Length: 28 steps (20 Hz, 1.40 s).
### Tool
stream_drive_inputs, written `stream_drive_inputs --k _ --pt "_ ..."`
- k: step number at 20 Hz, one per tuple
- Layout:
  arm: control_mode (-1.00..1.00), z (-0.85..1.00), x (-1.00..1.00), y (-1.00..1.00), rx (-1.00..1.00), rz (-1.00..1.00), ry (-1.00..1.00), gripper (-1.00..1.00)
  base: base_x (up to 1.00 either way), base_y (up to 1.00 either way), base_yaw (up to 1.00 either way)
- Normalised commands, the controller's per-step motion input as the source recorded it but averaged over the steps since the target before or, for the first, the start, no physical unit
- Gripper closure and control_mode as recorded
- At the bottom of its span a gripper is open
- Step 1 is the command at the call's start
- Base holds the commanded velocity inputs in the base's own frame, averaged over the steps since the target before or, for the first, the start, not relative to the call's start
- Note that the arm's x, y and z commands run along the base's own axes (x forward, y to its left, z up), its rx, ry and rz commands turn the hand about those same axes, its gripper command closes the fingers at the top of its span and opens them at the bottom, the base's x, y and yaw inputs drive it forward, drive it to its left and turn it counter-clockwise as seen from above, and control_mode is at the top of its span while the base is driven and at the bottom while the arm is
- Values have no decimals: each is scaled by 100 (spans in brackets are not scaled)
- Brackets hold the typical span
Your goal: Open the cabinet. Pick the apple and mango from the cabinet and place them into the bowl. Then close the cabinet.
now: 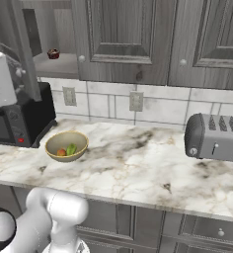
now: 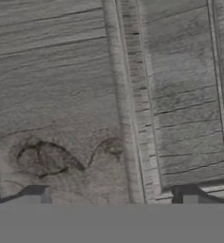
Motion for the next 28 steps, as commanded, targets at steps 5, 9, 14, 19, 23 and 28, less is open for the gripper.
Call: stream_drive_inputs --k 5,9,14,19,23,28 --pt "-100 0 95 -19 -9 0 9 -100 0 0 0" --pt "-100 0 85 -20 -9 0 5 -100 0 0 0" --pt "-100 -4 71 -18 -7 0 0 -100 0 0 0" --pt "-100 -5 49 -19 -3 0 0 -100 0 0 0" --pt "-100 0 20 -19 -1 0 -1 -100 0 0 0" --pt "-100 0 5 -18 0 0 0 -100 0 0 0"
